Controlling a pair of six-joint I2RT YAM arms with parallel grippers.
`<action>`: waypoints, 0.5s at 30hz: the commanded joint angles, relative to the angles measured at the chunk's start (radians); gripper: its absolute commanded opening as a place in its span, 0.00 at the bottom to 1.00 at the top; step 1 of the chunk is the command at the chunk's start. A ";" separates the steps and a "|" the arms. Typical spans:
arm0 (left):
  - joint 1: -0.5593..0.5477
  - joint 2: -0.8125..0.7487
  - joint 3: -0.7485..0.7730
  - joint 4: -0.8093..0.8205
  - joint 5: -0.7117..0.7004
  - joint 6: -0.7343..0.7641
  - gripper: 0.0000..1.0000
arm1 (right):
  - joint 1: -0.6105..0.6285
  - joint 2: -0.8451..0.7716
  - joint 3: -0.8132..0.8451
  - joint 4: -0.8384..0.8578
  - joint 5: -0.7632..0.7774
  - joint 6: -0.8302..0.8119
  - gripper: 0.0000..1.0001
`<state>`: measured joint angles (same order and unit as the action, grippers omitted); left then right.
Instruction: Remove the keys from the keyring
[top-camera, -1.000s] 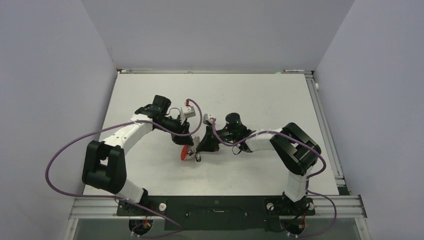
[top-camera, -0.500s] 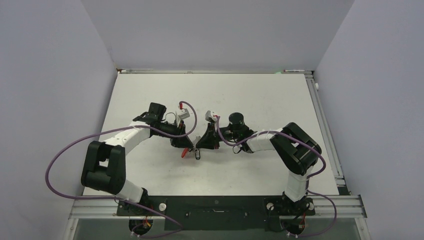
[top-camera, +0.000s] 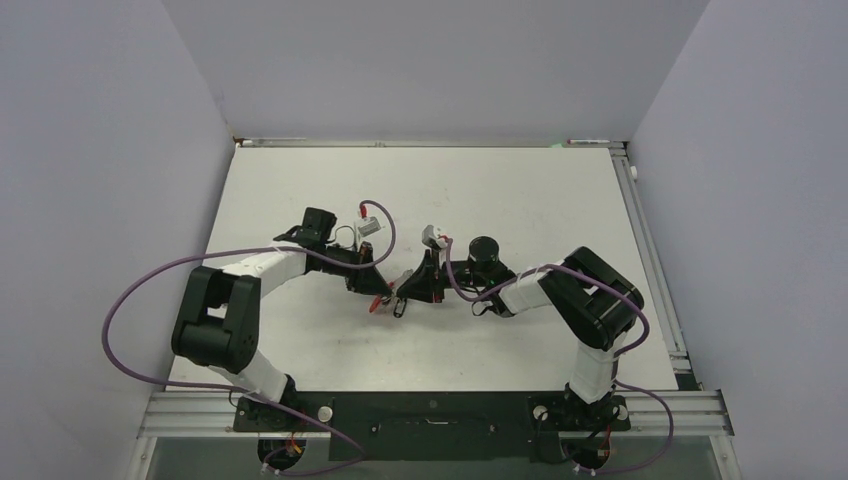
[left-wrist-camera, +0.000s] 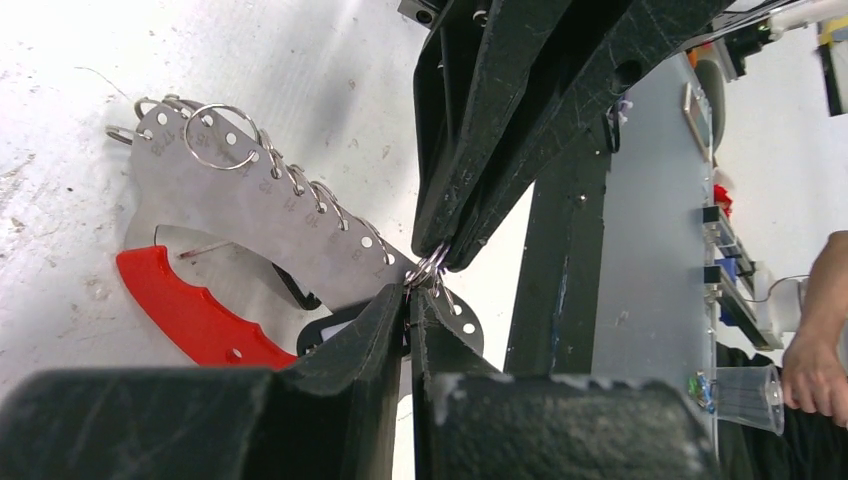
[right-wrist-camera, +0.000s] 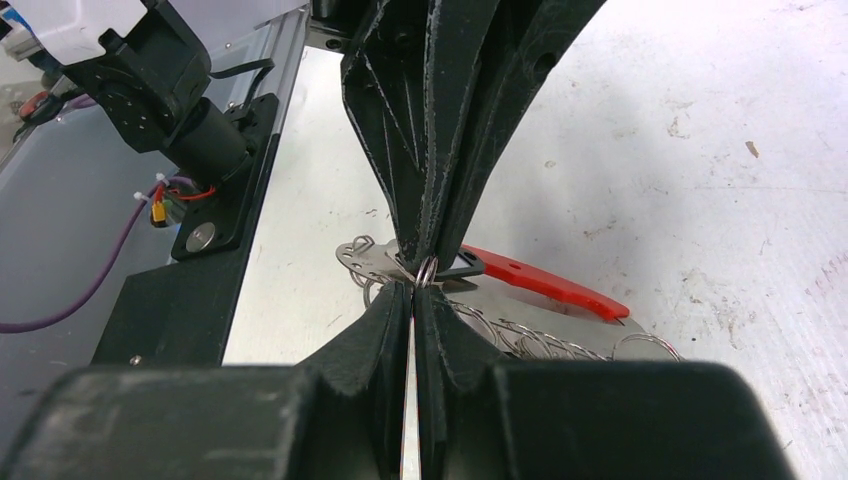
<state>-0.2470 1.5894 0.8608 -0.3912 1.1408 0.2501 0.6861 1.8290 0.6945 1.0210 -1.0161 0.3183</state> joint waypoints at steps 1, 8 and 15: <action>0.000 0.034 0.025 0.049 0.042 -0.043 0.04 | 0.003 -0.014 -0.021 0.253 0.027 0.053 0.05; 0.004 0.082 0.079 -0.087 0.054 0.017 0.07 | 0.000 -0.014 -0.061 0.319 0.063 0.034 0.05; 0.006 0.121 0.088 -0.171 0.068 0.049 0.15 | -0.005 -0.016 -0.074 0.316 0.069 0.016 0.05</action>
<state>-0.2459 1.6878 0.9157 -0.4835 1.1835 0.2523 0.6868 1.8294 0.6189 1.1965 -0.9539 0.3553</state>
